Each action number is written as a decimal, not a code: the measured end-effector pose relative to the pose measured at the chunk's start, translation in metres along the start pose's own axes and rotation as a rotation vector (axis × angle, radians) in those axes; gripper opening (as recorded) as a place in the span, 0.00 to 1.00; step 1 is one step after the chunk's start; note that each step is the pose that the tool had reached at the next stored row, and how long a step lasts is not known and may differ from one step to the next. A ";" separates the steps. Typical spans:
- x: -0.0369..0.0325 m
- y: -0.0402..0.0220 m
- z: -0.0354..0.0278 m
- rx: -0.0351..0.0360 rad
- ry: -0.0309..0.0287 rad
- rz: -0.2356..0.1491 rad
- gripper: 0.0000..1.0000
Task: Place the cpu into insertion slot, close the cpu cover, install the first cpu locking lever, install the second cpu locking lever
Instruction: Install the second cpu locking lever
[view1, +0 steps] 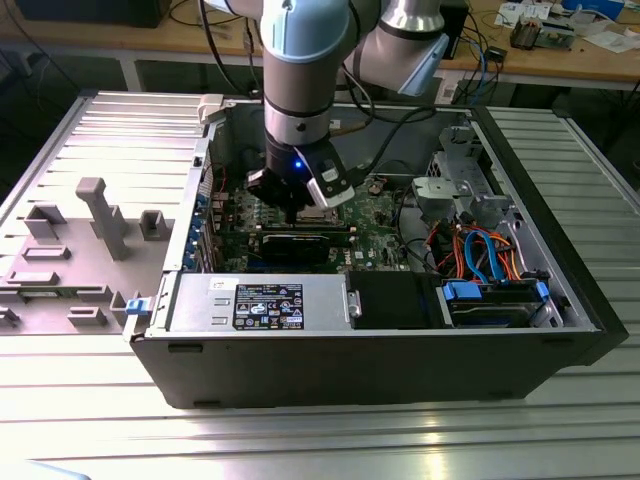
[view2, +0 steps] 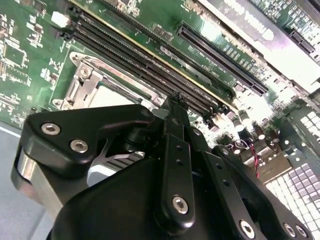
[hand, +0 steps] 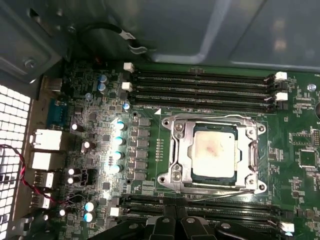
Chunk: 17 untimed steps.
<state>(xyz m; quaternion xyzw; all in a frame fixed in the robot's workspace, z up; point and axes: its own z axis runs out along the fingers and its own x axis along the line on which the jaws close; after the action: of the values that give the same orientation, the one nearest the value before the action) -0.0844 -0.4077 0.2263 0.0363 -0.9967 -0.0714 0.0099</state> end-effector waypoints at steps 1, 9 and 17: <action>0.0000 0.0000 0.0001 -0.0099 0.0040 -0.001 0.11; -0.0006 -0.0025 0.0088 -0.0234 0.0204 -0.005 0.11; 0.0010 -0.0037 0.0168 -0.0424 0.0205 -0.026 0.11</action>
<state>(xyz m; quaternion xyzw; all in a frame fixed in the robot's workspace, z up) -0.0856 -0.4091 0.2092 0.0497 -0.9943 -0.0922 0.0200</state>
